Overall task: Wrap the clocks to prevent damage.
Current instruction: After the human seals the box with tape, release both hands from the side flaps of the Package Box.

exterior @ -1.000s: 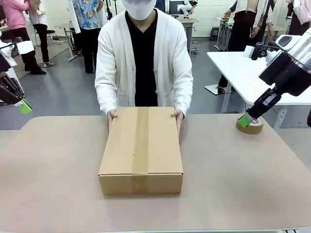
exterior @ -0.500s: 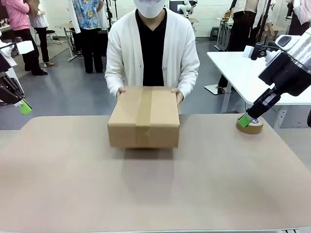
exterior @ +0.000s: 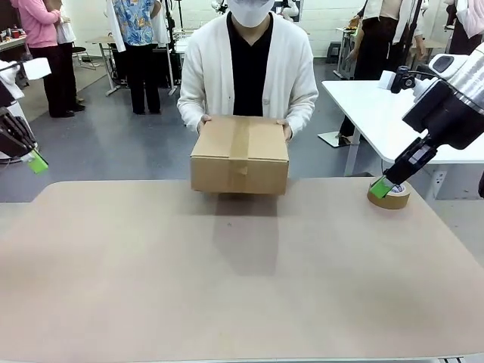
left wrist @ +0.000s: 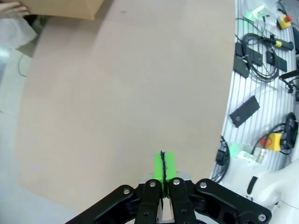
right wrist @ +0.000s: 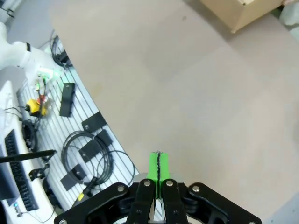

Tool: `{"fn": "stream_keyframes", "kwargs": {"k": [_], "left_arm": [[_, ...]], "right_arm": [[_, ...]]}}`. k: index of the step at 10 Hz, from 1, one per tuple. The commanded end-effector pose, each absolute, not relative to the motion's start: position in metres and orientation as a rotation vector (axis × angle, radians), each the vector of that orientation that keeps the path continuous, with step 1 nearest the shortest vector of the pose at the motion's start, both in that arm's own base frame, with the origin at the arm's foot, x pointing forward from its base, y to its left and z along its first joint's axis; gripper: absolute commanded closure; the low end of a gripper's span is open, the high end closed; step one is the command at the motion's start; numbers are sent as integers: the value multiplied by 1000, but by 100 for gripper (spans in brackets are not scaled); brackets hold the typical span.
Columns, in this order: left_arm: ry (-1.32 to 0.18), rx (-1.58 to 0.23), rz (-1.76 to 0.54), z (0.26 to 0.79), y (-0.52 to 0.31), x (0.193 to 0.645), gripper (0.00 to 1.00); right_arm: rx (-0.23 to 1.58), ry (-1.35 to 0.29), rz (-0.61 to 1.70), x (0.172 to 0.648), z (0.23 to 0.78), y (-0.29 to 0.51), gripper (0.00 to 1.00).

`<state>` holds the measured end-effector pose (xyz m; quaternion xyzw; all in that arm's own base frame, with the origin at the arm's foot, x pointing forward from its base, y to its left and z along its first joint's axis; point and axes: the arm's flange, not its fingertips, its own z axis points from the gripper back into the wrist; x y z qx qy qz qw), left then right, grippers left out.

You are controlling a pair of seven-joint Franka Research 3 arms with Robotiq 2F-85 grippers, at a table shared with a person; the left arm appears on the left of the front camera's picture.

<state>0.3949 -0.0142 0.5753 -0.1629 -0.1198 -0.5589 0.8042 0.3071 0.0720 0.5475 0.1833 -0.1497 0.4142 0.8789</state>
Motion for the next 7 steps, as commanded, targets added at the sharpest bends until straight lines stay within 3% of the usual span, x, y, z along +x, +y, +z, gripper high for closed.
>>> {"fn": "stream_keyframes", "kwargs": {"k": [1,2,3,4,5,6,7], "left_arm": [[-360,-240,-1236,592,-4,393,35],[-381,-231,-1271,596,-1,390,0],[-416,-239,-1275,597,3,387,0],[-443,-254,-1263,595,9,387,28],[-450,-266,-1242,594,15,388,58],[-457,-276,-1228,594,19,389,8],[-458,-289,-1220,594,23,391,38]], "right_arm": [[330,-358,837,287,559,41,39],[338,-378,834,282,560,28,0],[367,-408,850,278,557,18,36],[378,-433,849,275,554,10,0],[402,-424,833,273,550,4,16],[418,-409,824,273,547,0,0],[425,-402,820,274,547,-1,0]]}}
